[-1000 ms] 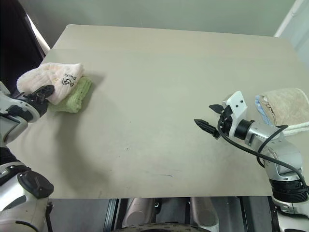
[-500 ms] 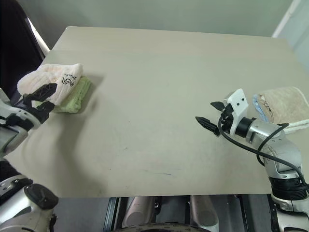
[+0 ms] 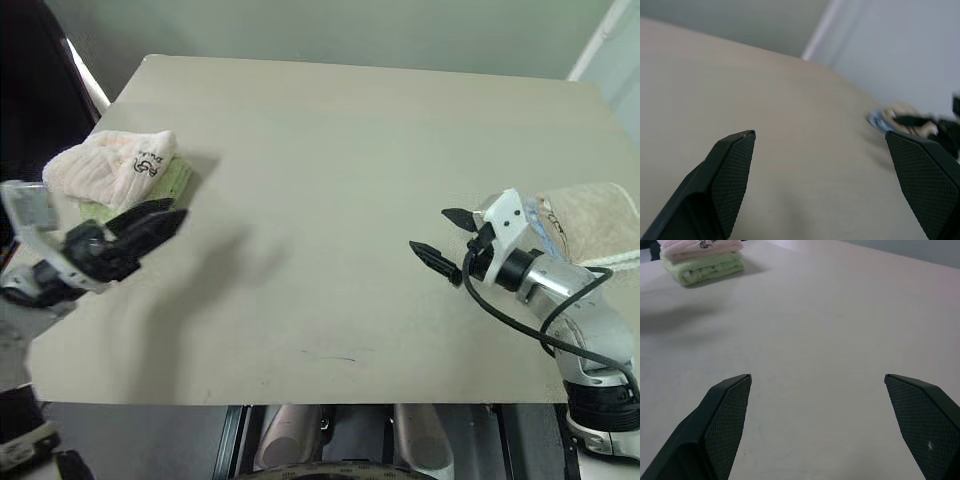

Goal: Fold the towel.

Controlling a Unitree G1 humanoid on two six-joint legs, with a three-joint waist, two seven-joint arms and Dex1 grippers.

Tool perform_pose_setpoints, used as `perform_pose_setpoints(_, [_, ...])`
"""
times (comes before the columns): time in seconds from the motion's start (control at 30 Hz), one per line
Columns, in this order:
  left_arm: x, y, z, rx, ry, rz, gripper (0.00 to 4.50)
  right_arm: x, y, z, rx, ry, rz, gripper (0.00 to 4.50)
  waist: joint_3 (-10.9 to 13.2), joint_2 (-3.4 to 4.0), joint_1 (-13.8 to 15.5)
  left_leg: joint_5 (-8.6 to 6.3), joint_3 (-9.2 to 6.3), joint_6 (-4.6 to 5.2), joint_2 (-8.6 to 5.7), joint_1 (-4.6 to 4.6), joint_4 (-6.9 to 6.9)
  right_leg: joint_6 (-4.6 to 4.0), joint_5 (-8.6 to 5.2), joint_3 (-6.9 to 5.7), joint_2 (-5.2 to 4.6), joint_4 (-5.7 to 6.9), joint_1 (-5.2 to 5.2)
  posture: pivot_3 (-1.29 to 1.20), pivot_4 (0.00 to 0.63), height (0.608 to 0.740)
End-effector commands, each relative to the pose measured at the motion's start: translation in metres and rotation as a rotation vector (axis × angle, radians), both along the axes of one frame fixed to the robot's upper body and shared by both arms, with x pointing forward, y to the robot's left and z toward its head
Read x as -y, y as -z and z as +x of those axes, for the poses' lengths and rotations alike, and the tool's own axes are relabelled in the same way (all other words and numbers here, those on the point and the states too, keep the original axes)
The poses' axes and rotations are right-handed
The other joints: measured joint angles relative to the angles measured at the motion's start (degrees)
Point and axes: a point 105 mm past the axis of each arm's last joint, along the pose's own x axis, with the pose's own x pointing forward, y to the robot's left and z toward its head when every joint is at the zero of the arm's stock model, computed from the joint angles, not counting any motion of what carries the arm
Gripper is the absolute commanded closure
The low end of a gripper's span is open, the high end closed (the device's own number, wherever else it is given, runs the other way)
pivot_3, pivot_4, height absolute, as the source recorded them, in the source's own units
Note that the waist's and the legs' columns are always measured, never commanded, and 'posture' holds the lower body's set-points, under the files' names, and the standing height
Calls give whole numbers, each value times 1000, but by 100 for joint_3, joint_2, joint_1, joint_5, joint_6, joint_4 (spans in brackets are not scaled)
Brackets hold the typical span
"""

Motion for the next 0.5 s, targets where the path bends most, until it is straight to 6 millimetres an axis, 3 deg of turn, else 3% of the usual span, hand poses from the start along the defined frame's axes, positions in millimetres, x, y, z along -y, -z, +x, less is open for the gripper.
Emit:
perform_pose_setpoints(0.03, [28,11,7,152,110,200,9,-3,-19,-10,60,-36,16,0,0,1,-13,0,1,0,0,0,0,0,0,0,1,0,0,0,150,697])
perform_pose_setpoints(0.13, [50,22,14,203,191,209,9,-10,-14,-22,28,-93,1,0,-2,4,-38,0,2,1,1,0,0,31,-19,0,0,-1,0,0,150,697])
perform_pose_setpoints(0.3, [73,35,16,262,308,224,9,-11,-7,-23,-4,-98,-9,0,-2,3,-58,2,2,8,4,-7,2,34,-17,-2,-1,-1,1,0,150,697])
perform_pose_setpoints(0.5, [82,45,18,259,353,165,9,-15,-7,-22,0,-85,5,0,-3,6,-59,2,2,15,4,-9,2,40,-18,-3,-2,-3,2,0,150,697])
